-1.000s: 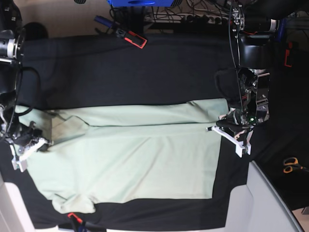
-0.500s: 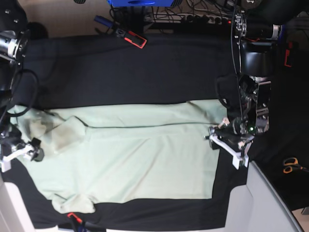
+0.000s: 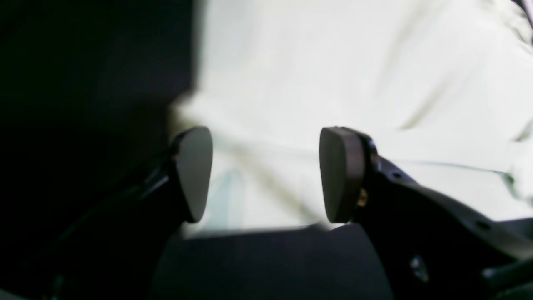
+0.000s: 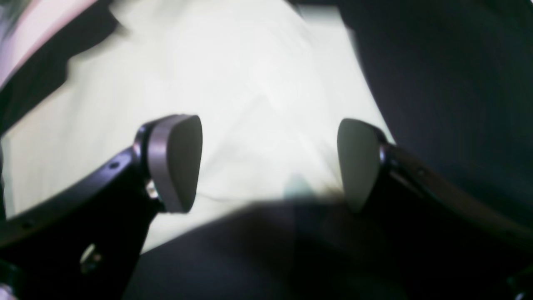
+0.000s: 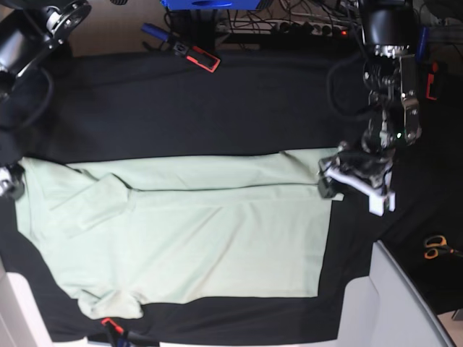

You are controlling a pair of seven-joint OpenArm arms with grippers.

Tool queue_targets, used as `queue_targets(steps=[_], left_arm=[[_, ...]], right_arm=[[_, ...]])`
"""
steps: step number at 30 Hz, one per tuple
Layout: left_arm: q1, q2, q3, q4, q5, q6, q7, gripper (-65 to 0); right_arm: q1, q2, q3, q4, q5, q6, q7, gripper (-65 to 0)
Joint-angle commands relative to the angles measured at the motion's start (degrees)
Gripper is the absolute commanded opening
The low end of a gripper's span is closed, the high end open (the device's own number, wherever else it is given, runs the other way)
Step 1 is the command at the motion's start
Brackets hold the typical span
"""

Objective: Fold the T-shirt properly
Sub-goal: 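Open both grippers and lift them off the folded shirt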

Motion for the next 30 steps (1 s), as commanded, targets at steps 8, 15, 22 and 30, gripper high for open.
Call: queue_targets(steps=[8, 15, 22, 30], left_arm=[[9.2, 0.3, -0.6, 4.6, -1.2, -0.3, -1.1, -25.5], [11.1, 1.3, -0.7, 4.3, -1.5, -0.3, -1.3, -25.5], [12.4, 1.7, -0.7, 4.6, -1.5, -0.3, -1.3, -25.5], [12.4, 1.7, -0.7, 4.2, -1.5, -0.3, -1.3, -25.5]], right_arm=[[-2.5, -1.7, 7.3, -1.8, 1.2, 1.3, -1.9, -17.0], [0.6, 2.1, 7.4, -17.6, 1.3, 8.5, 1.8, -17.0], [4.4, 7.5, 7.1, -32.1, 1.3, 12.9, 6.2, -17.0], [9.0, 11.9, 6.8, -44.0, 1.2, 13.4, 11.3, -17.1]])
